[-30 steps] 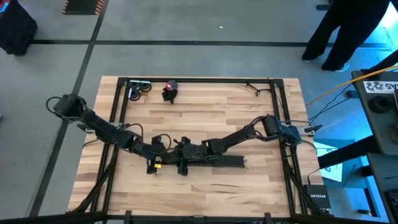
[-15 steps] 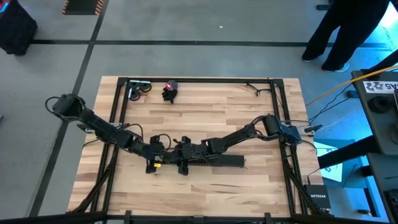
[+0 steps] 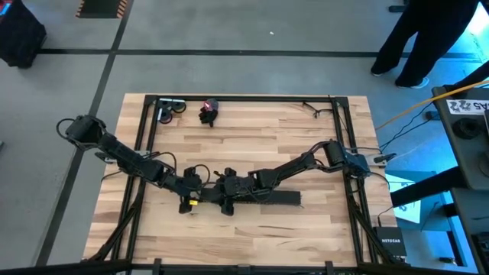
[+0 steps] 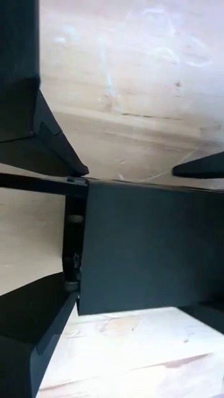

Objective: Ziptie cables
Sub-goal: Close the black cable duct

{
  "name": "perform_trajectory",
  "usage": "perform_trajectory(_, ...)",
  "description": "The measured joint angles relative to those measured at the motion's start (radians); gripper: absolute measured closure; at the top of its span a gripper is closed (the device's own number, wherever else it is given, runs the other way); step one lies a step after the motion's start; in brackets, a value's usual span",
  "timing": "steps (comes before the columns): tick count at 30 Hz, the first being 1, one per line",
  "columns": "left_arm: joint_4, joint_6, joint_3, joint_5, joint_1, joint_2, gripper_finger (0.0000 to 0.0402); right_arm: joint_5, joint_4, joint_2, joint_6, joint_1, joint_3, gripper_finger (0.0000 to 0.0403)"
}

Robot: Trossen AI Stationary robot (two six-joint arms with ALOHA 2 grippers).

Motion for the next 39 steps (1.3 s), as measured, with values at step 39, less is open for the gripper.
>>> perform_trajectory(39, 0.019, -0.134, 0.001, 0.001, 0.028, 0.0, 0.0139, 0.07, -0.102, -0.121, -0.023, -0.006, 0.002, 0.0104)
